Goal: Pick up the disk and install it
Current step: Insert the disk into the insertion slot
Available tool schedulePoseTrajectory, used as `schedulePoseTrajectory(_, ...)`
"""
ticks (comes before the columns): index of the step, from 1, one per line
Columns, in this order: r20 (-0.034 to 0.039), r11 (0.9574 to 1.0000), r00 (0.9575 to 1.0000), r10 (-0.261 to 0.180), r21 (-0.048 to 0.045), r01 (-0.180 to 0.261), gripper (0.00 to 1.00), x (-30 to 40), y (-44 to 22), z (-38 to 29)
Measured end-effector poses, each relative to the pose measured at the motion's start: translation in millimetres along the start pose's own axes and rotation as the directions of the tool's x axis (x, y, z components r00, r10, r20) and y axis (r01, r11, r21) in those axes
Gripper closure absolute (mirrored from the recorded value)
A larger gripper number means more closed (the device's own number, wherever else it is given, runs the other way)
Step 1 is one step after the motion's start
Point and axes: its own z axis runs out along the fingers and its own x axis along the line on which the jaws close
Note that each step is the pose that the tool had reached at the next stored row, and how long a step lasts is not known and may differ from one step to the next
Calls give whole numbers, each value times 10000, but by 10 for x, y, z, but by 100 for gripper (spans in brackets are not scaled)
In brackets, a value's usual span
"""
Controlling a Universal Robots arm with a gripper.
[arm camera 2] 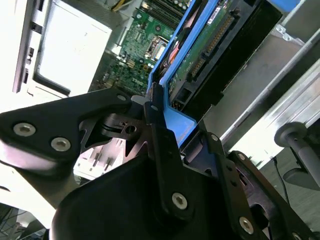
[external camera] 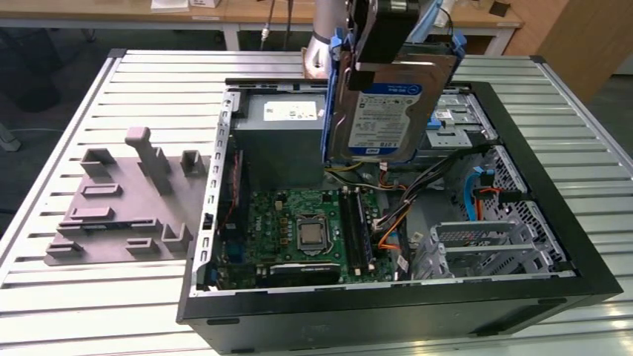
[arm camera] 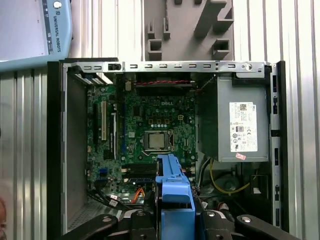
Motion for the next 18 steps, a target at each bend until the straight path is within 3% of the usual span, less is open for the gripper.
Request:
schedulePoseTrajectory(6, -1, 10000, 10000, 0, 0, 0, 64, 187, -7, -1)
schedulePoseTrajectory(9, 0, 10000, 10000, 0, 0, 0, 64, 205, -20, 3)
schedulePoseTrajectory(14, -1, 10000, 10000, 0, -1, 0, 64, 239, -130, 3)
schedulePoseTrajectory(18, 0, 10000, 10000, 0, 0, 0, 64, 334, -149, 6)
